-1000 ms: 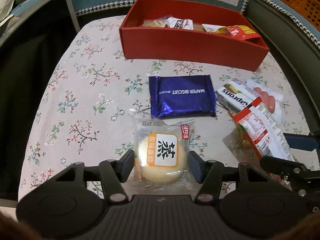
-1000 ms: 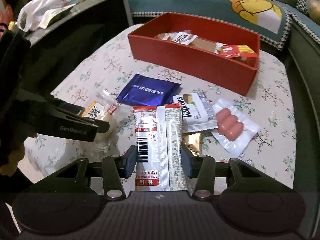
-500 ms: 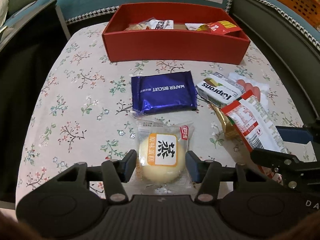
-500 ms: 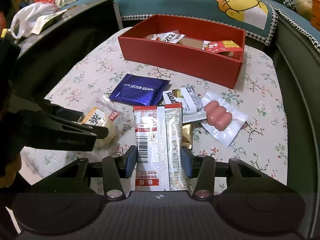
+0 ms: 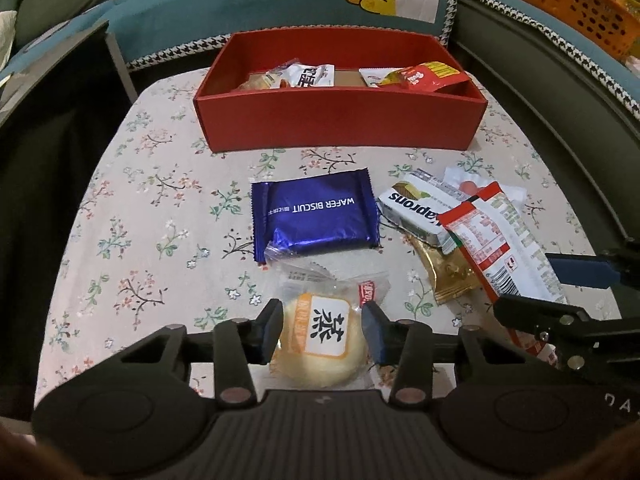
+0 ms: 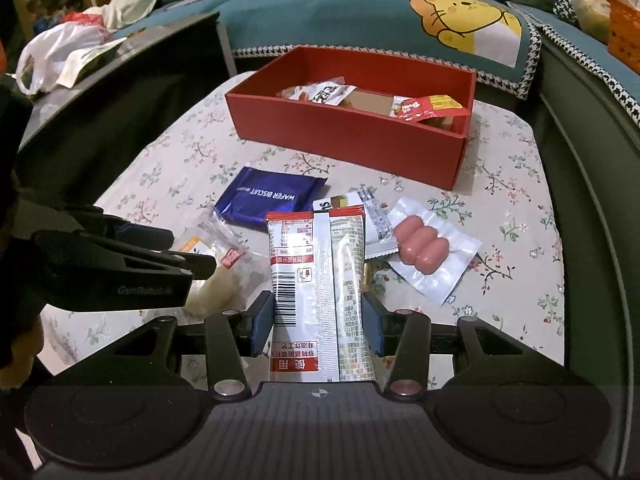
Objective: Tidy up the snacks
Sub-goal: 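Lift the bun and stick packet in both tools off the table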
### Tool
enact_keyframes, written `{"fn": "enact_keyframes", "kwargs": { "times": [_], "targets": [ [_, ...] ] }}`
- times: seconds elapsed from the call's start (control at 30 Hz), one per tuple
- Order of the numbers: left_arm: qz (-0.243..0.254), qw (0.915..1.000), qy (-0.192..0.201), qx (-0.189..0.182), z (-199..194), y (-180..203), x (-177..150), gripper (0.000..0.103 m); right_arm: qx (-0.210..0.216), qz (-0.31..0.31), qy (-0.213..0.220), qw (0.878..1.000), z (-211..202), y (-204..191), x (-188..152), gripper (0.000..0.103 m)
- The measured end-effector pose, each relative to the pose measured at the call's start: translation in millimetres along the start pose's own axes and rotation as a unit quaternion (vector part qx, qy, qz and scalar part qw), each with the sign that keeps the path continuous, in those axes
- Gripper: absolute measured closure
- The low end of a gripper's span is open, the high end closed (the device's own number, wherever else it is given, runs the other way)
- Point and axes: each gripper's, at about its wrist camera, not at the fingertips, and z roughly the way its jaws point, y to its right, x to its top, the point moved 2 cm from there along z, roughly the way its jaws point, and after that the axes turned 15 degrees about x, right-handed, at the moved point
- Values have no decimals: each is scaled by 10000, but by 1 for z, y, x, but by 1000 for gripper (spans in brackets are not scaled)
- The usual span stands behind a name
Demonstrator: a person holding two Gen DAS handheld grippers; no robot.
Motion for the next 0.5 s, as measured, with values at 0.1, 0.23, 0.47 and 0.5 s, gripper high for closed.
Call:
{"fn": "enact_keyframes", "kwargs": {
  "times": [0.1,0.23,0.47,0.5],
  "targets": [
    [-18,10000,-61,-4,4,0,0,19,-5,50,14,10000,-1,5,0,48],
    [-19,10000,-90,-18,7,0,2,20,4,79,12,10000,-2,7,0,48],
    [190,9995,-192,161,20,10,1,0,19,103,-49,9999,0,9,0,48],
    [217,9992,-261,214,25,11,0,0,17,105,-51,9999,0,9,0,48]
  ]
}}
